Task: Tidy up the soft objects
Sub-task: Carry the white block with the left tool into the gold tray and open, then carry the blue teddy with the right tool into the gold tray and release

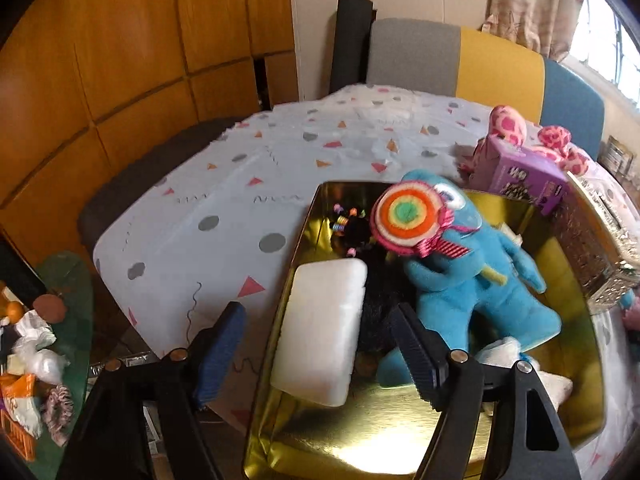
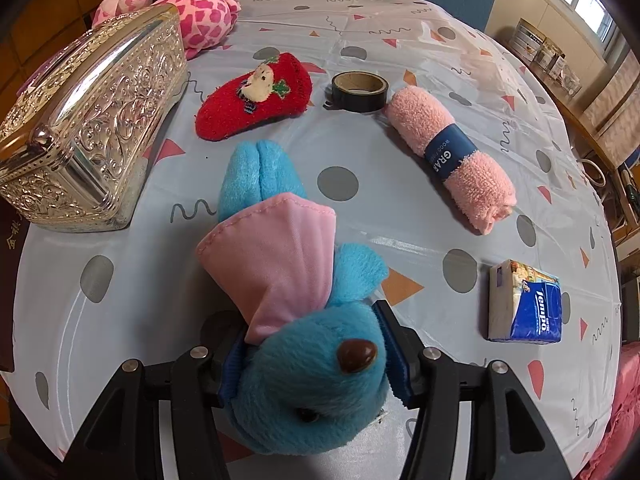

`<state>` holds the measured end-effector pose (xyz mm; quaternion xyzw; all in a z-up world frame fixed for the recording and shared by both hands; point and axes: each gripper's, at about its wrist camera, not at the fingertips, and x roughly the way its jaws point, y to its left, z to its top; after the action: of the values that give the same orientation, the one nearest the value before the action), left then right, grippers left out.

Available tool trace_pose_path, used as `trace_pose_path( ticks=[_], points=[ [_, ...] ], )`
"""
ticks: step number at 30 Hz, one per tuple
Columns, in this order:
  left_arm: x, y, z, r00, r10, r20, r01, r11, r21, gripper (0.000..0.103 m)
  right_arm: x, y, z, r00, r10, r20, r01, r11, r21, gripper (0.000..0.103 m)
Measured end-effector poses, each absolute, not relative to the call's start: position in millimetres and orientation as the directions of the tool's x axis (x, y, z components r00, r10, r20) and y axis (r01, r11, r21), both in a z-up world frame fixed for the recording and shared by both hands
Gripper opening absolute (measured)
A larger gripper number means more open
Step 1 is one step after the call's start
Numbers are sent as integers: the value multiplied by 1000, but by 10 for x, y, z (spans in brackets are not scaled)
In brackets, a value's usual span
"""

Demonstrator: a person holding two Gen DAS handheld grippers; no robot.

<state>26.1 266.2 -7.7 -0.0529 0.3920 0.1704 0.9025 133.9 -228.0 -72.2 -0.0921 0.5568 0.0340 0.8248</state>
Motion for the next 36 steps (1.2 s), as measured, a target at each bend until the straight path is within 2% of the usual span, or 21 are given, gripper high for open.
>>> trace_pose_path(
  ticks=[12, 17, 23, 30, 36],
  points=[
    [95, 2276, 267, 722, 218, -657, -281, 960, 10, 82, 1271, -2193, -689, 357, -73, -931, -153, 979, -135, 56],
    [51, 2244, 312, 735, 203, -648, -267, 964, -1, 82, 1095, -2083, -540, 355, 26, -934, -138, 990, -25, 53],
    [4, 2362, 334, 734, 203, -648, -299, 953, -40, 82, 811, -1911, -135, 449, 171, -877, -155, 982, 112, 53],
    [-55, 2542, 367, 728, 248, -639, -362, 931, -51, 82, 481, -1297, 589, 551, 378, -744, -375, 908, 184, 53],
    [-140, 2838, 375, 699, 316, -642, -457, 887, -62, 83, 308, -266, 761, 452, 562, -693, -640, 745, 186, 53]
  ],
)
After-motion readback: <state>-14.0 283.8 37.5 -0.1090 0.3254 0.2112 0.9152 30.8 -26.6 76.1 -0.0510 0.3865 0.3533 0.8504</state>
